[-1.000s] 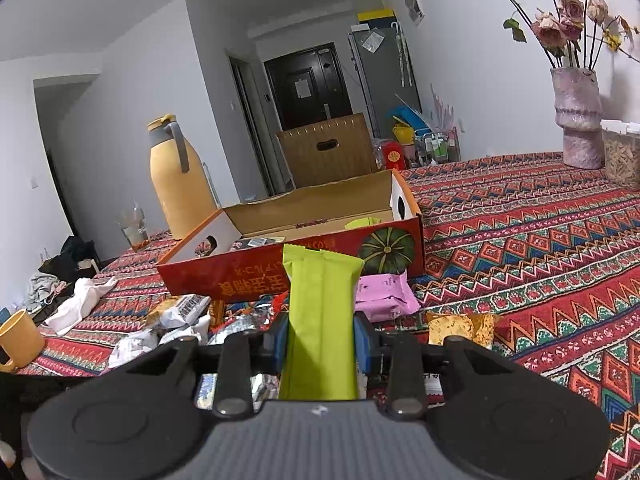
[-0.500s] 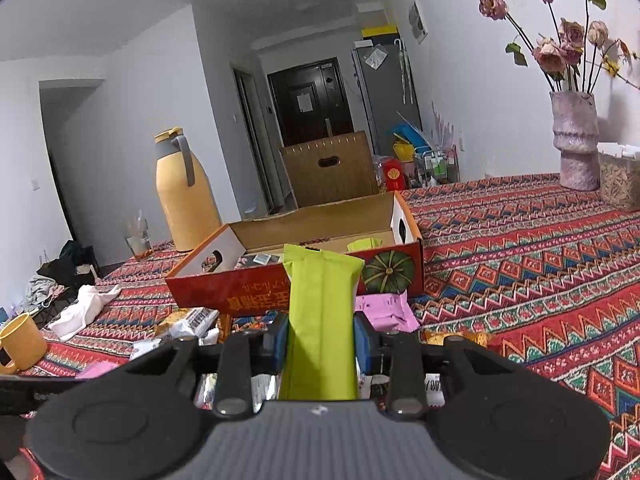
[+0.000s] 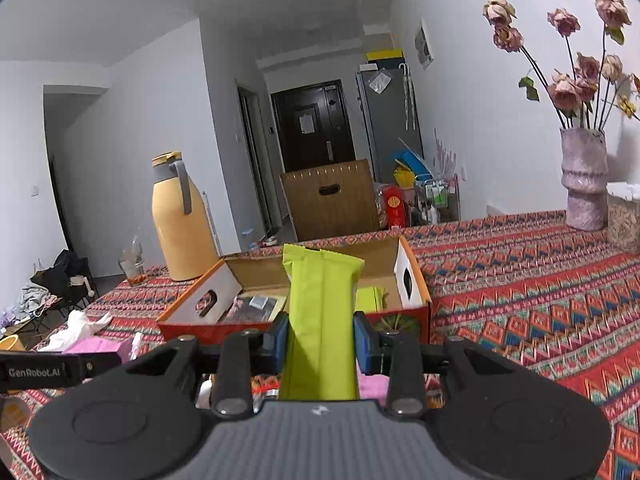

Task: Organize snacks
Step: 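Grasp the pink wrapped cake with the left tool while the right tool holds the green bar, then lower both packets into the orange box and open both tools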

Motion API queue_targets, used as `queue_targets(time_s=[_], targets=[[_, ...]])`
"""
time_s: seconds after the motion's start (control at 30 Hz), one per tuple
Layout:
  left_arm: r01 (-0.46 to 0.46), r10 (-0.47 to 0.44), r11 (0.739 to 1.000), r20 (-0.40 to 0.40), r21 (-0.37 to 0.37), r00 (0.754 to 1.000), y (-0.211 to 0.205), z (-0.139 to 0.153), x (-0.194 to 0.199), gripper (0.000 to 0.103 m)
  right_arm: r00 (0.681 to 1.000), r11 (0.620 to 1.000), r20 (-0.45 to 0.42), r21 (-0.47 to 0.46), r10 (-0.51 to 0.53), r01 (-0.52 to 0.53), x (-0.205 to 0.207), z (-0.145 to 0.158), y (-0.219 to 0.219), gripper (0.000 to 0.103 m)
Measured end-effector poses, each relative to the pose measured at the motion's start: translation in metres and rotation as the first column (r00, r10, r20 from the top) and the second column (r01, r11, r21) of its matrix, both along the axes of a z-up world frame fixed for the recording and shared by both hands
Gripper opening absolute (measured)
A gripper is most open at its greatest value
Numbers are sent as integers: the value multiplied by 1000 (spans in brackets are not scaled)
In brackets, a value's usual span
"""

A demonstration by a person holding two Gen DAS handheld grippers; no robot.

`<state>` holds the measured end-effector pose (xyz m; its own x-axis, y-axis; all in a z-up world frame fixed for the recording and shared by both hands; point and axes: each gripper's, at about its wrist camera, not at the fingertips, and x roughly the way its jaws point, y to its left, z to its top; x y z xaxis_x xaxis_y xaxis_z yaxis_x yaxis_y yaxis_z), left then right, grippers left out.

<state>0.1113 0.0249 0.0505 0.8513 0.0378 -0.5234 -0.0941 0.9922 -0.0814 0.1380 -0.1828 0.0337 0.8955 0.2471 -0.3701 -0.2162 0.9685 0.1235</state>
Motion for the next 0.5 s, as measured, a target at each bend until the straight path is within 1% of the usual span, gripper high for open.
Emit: queue_targets(time_s=[0.3,0.5], targets=[[13,-13,1000,33,0,999,-11,21,54,62,999,1000,39,-29,-7,8,44,18,12,32],[9,-8,1000,35,-9,999,-14,28,95,63,999,999,48,-50,-11,13,82,27,20,32]])
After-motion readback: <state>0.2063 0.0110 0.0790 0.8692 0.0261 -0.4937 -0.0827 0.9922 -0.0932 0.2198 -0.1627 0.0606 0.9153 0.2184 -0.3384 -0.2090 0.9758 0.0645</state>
